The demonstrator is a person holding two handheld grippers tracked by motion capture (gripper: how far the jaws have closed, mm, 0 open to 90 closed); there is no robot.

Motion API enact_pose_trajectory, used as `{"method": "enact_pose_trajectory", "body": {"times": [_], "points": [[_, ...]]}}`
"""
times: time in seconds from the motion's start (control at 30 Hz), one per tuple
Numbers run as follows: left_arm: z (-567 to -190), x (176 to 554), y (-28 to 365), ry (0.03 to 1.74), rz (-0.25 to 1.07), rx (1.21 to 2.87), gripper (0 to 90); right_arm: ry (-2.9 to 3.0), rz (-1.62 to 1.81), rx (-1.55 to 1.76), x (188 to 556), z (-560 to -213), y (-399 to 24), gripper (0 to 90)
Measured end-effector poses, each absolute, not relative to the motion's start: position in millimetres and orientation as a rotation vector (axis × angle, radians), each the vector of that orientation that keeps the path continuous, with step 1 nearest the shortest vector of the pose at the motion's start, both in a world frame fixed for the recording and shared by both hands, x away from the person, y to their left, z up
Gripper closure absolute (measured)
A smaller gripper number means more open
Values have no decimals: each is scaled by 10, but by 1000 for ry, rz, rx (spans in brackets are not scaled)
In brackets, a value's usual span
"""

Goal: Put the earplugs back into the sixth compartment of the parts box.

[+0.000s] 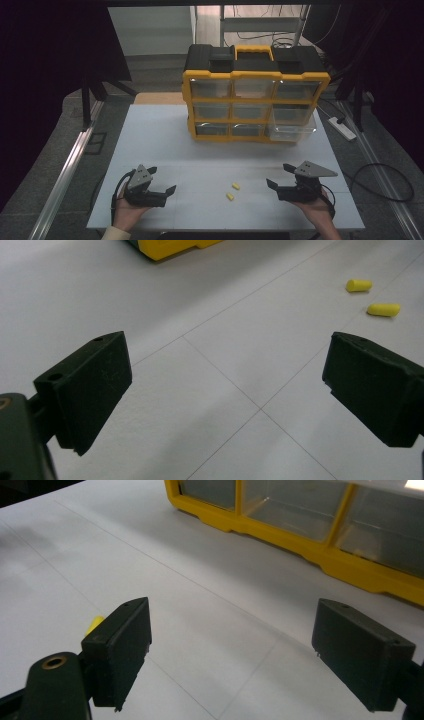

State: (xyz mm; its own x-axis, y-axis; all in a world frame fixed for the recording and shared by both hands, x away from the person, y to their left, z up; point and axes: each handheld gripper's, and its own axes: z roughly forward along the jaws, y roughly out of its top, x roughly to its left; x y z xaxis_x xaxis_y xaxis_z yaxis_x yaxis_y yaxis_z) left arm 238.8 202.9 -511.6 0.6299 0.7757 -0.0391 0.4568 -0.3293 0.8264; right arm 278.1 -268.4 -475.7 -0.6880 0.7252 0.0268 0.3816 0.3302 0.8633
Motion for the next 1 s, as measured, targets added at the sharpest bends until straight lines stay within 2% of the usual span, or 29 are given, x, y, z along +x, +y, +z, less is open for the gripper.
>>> {"method": "enact_pose_trajectory", "body": {"times": [1.0], "points": [[-5113, 2374, 2002, 955, 471, 1988, 57, 2494, 1229, 800, 3086, -4528, -1957, 161]]}}
